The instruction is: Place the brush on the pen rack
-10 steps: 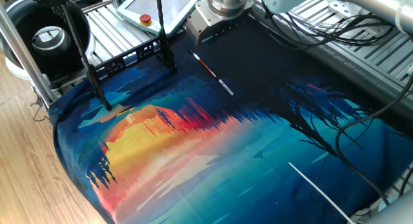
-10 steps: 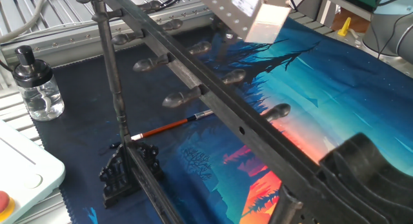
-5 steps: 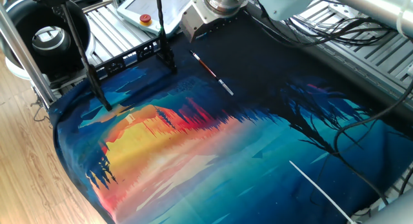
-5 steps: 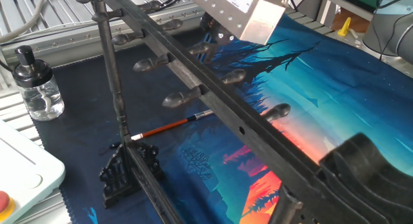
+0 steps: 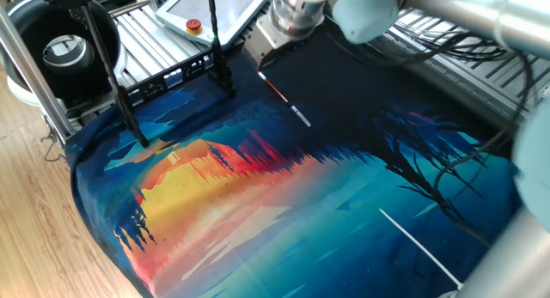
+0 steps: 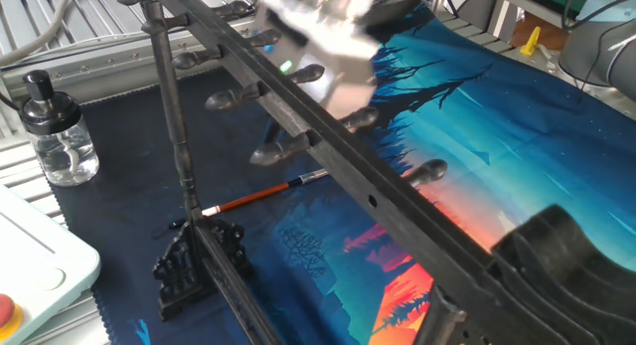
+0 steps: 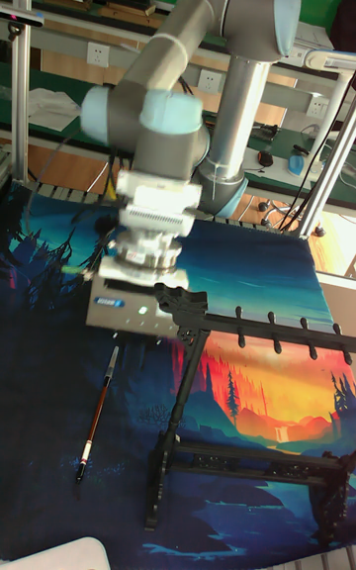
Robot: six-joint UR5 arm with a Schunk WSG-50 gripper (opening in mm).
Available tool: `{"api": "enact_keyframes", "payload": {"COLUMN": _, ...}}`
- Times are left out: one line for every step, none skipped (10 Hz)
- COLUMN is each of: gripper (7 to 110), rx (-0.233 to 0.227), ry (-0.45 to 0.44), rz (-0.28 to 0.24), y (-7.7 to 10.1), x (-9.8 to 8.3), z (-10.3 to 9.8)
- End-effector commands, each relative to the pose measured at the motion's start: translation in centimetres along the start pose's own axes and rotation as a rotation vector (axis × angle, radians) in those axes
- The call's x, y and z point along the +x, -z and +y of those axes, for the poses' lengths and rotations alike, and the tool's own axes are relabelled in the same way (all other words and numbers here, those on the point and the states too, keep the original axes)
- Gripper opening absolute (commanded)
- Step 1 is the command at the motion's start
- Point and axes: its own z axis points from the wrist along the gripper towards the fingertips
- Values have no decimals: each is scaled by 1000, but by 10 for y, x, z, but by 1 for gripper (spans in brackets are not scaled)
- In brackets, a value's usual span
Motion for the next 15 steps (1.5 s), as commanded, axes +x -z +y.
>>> {"api": "enact_keyframes", "payload": {"gripper": 22, "rx": 26, "ry": -26, "rz": -1, "y": -35, "x": 3, "z": -33}}
{"api": "enact_keyframes", "payload": {"gripper": 22, "rx": 21, "ry": -36, "rz": -3, "y": -44, "x": 4, "z": -34}}
{"api": "enact_keyframes", "payload": {"gripper": 22, "rx": -9, "ry": -25, "rz": -4, "y": -52, "x": 6, "z": -27}}
{"api": "enact_keyframes", "payload": {"gripper": 22, "rx": -16, "ry": -36, "rz": -10, "y": -54, "x": 5, "z": -26}}
{"api": "enact_keyframes", "payload": {"gripper": 22, "rx": -14, "ry": -50, "rz": -7, "y": -53, "x": 3, "z": -28}}
{"api": "enact_keyframes", "payload": {"gripper": 22, "rx": -16, "ry": -68, "rz": 5, "y": -55, "x": 5, "z": -26}}
{"api": "enact_keyframes", "payload": {"gripper": 22, "rx": -30, "ry": -63, "rz": 16, "y": -62, "x": 8, "z": -20}}
{"api": "enact_keyframes", "payload": {"gripper": 22, "rx": -24, "ry": -68, "rz": 19, "y": -73, "x": 10, "z": -19}}
{"api": "enact_keyframes", "payload": {"gripper": 22, "rx": -13, "ry": -67, "rz": 19, "y": -77, "x": 11, "z": -20}}
{"api": "enact_keyframes", "payload": {"gripper": 22, "rx": -1, "ry": -79, "rz": 19, "y": -77, "x": 12, "z": -24}}
{"api": "enact_keyframes", "payload": {"gripper": 22, "rx": -1, "ry": -82, "rz": 20, "y": -76, "x": 12, "z": -25}}
{"api": "enact_keyframes", "payload": {"gripper": 22, "rx": -1, "ry": -81, "rz": 26, "y": -76, "x": 13, "z": -26}}
{"api": "enact_keyframes", "payload": {"gripper": 22, "rx": 3, "ry": -79, "rz": 29, "y": -77, "x": 15, "z": -27}}
{"api": "enact_keyframes", "payload": {"gripper": 22, "rx": 3, "ry": -85, "rz": 25, "y": -80, "x": 16, "z": -28}}
{"api": "enact_keyframes", "payload": {"gripper": 22, "rx": 1, "ry": -95, "rz": 8, "y": -81, "x": 15, "z": -29}}
